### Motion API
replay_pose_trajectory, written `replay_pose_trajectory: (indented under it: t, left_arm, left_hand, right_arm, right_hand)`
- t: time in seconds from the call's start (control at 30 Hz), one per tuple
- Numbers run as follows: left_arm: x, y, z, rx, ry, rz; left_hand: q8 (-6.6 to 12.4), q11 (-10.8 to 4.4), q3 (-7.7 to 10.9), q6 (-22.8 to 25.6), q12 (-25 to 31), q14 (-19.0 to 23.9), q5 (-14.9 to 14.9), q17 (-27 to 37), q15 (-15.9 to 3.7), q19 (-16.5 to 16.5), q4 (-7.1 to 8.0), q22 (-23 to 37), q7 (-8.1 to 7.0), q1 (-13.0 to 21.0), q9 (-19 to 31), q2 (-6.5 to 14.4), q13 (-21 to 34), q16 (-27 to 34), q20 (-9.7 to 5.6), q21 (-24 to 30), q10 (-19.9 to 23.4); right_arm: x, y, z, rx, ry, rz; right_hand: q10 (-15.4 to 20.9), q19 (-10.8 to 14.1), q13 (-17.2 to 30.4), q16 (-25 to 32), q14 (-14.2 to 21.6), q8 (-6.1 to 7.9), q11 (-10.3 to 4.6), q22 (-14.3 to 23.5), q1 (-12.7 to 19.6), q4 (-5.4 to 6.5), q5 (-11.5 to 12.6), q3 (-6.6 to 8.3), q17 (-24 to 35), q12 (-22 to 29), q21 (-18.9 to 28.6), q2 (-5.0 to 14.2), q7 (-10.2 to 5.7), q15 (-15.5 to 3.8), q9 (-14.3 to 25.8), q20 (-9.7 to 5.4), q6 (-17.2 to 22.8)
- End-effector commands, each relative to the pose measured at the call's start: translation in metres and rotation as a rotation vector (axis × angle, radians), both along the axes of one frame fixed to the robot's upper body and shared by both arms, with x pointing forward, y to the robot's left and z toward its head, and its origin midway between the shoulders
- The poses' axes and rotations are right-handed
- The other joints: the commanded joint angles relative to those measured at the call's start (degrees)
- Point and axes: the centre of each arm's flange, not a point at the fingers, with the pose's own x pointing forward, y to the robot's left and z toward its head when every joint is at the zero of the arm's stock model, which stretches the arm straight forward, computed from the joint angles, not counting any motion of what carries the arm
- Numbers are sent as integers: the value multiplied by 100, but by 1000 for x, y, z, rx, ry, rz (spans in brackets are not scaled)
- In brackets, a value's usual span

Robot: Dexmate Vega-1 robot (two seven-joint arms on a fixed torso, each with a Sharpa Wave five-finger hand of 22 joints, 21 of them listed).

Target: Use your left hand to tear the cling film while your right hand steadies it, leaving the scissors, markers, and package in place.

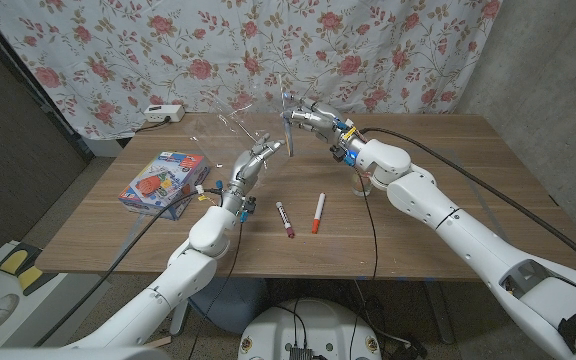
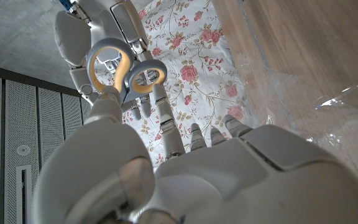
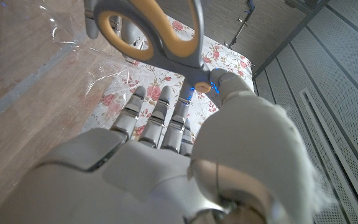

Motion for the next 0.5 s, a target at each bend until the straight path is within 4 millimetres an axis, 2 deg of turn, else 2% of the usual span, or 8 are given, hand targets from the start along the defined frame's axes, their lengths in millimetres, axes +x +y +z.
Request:
replay_pose_trajectory:
  t: [0.03,0.5]
  left_arm:
    - [-1,-5,-1,5,-2,-15]
    - [-3,-4,-2,-6,-4,-14]
  left_hand:
    - [-15,-33,-18,89,45,13,-2,-2,-13,-5,22,18,0,64,6,-1,17,44,27,29,59]
    - [-84,-39,-42,96,43,39,-3,-2,-12,4,31,19,7,62,8,-5,17,48,29,33,77]
  right_arm:
    - [2,0,-3,6,0,1]
    - [-2,3,-7,3,2,8]
  right_hand:
    - [606,-19,8,-11,60,-6,-640,6,-6,-6,27,-15,21,41,18,44,10,-872,15,-26,63]
    - [596,-20,2,-30,75,-9,-634,6,2,-11,38,-20,34,54,17,46,1,-882,16,-27,82]
